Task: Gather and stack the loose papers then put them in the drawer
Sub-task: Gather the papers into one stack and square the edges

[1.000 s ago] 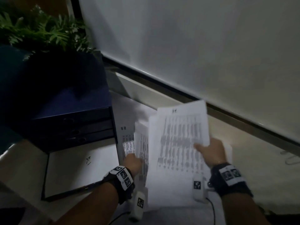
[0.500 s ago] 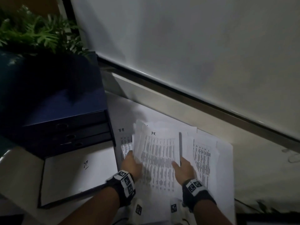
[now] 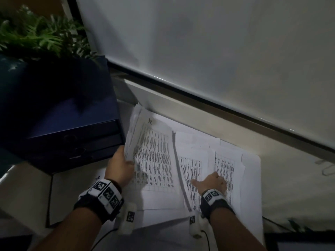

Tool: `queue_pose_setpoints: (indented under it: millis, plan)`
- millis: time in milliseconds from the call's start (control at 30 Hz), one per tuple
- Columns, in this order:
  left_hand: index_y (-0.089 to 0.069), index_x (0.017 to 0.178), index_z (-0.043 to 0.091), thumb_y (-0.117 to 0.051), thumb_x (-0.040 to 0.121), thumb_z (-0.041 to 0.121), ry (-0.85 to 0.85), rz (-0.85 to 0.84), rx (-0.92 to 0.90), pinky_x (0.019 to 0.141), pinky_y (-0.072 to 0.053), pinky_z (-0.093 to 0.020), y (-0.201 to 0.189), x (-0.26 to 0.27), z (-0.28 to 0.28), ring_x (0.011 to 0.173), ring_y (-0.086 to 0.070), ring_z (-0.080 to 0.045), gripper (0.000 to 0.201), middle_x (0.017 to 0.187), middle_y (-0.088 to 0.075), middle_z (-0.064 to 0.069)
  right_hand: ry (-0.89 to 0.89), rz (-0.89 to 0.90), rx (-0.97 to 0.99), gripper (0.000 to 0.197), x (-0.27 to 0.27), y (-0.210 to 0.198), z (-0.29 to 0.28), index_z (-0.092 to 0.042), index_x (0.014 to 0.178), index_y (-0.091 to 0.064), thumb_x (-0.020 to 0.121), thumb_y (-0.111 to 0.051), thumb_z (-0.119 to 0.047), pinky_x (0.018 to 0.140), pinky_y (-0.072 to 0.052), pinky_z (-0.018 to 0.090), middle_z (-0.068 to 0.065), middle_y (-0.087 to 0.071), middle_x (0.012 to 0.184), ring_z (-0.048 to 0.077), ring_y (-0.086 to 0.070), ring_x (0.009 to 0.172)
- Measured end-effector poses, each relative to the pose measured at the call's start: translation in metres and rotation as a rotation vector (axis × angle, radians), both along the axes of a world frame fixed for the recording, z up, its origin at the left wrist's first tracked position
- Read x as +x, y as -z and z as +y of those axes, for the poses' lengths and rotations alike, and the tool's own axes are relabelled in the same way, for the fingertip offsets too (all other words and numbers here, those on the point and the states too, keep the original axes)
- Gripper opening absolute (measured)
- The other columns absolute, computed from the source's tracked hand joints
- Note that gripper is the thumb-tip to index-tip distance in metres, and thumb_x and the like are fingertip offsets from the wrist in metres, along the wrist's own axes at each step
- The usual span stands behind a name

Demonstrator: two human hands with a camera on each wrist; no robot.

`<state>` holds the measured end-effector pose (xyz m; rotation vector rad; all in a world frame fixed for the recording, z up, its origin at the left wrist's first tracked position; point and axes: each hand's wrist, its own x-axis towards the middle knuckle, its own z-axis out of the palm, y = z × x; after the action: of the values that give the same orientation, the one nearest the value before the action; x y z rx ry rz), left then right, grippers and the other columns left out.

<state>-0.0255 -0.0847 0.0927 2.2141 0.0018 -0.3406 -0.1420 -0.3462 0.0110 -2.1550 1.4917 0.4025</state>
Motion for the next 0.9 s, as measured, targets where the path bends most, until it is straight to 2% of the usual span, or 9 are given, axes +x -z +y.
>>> queue_pose_setpoints:
  millis: [100,200,400,533,567,633,700,800,900]
  plan:
    - [-0.055,0.127,0.020,-0.056,0.084,-0.002,-0.006,0.004,-0.012,0.069,-0.049,-0.030,0.004,-0.001,0.004,0.082,-0.063,-0.026,0.048,0.097,-0.064,-0.005,0.018,-0.145,0.032,0.102,0.006,-0.002,0.005,0.000,0.146,-0.033,0.068,-0.089,-0.036,0.103,-0.047,0.044,0.019,-0.051,0.142,0.037,-0.051,0.129]
    - [-0.054,0.130,0.020,-0.056,0.085,0.000,0.009,0.004,0.003,0.075,-0.050,-0.031,0.003,-0.001,0.008,0.088,-0.063,-0.026,0.049,0.100,-0.063,-0.002,0.071,-0.260,0.004,0.084,0.006,-0.006,0.013,-0.004,0.147,-0.034,0.079,-0.082,-0.015,0.101,-0.047,0.043,0.017,-0.052,0.142,0.037,-0.054,0.127]
    - [-0.052,0.132,0.015,-0.053,0.087,-0.001,0.004,0.017,0.039,0.074,-0.048,-0.029,0.000,-0.002,0.013,0.086,-0.059,-0.025,0.047,0.101,-0.062,-0.005,-0.004,-0.355,0.032,0.036,-0.007,-0.039,0.016,-0.003,0.121,-0.063,0.089,-0.072,-0.017,0.081,-0.047,0.027,0.012,-0.069,0.119,0.031,-0.066,0.104]
    - [-0.049,0.131,0.018,-0.052,0.089,-0.001,0.010,0.047,0.019,0.059,-0.041,-0.021,0.002,-0.011,0.003,0.080,-0.056,-0.019,0.047,0.097,-0.058,0.000,-0.083,-0.515,-0.204,0.015,-0.012,-0.086,-0.001,-0.009,0.103,-0.071,0.091,-0.066,-0.016,0.074,-0.049,0.028,0.014,-0.073,0.097,0.025,-0.062,0.079]
    - [-0.049,0.131,0.017,-0.052,0.089,0.000,0.019,0.059,0.010,0.061,-0.043,-0.022,0.004,-0.015,-0.002,0.081,-0.057,-0.021,0.046,0.098,-0.059,-0.001,-0.131,-0.544,-0.283,0.008,-0.013,-0.101,-0.005,-0.010,0.090,-0.070,0.091,-0.064,-0.015,0.069,-0.045,0.027,0.015,-0.071,0.087,0.025,-0.058,0.072]
    - [-0.050,0.129,0.015,-0.051,0.089,0.001,0.037,0.093,-0.003,0.070,-0.051,-0.028,0.010,-0.021,-0.013,0.086,-0.061,-0.026,0.043,0.102,-0.063,-0.005,-0.193,-0.597,-0.426,0.019,-0.013,-0.130,-0.014,-0.012,0.073,-0.061,0.091,-0.062,-0.016,0.062,-0.042,0.029,0.014,-0.065,0.071,0.029,-0.057,0.064]
    - [-0.051,0.126,0.014,-0.052,0.089,0.005,0.046,0.133,-0.002,0.077,-0.054,-0.033,0.018,-0.027,-0.025,0.092,-0.065,-0.030,0.039,0.106,-0.066,-0.010,-0.237,-0.679,-0.530,0.019,-0.012,-0.162,-0.020,-0.012,0.074,-0.061,0.092,-0.062,-0.019,0.059,-0.047,0.034,0.013,-0.062,0.067,0.032,-0.058,0.063]
    - [-0.051,0.122,0.015,-0.051,0.089,0.008,0.059,0.181,-0.003,0.074,-0.055,-0.034,0.034,-0.035,-0.043,0.087,-0.065,-0.030,0.034,0.100,-0.066,-0.008,-0.257,-0.799,-0.609,0.015,-0.010,-0.201,-0.026,-0.008,0.091,-0.071,0.091,-0.066,-0.022,0.063,-0.046,0.032,0.012,-0.067,0.072,0.030,-0.060,0.065]
    - [-0.051,0.116,0.018,-0.054,0.089,0.012,0.059,0.263,-0.011,0.074,-0.060,-0.037,0.049,-0.041,-0.055,0.082,-0.066,-0.027,0.029,0.093,-0.064,-0.006,-0.237,-0.888,-0.543,0.020,-0.008,-0.220,-0.034,-0.004,0.098,-0.074,0.091,-0.067,-0.022,0.066,-0.048,0.032,0.012,-0.070,0.079,0.027,-0.062,0.070]
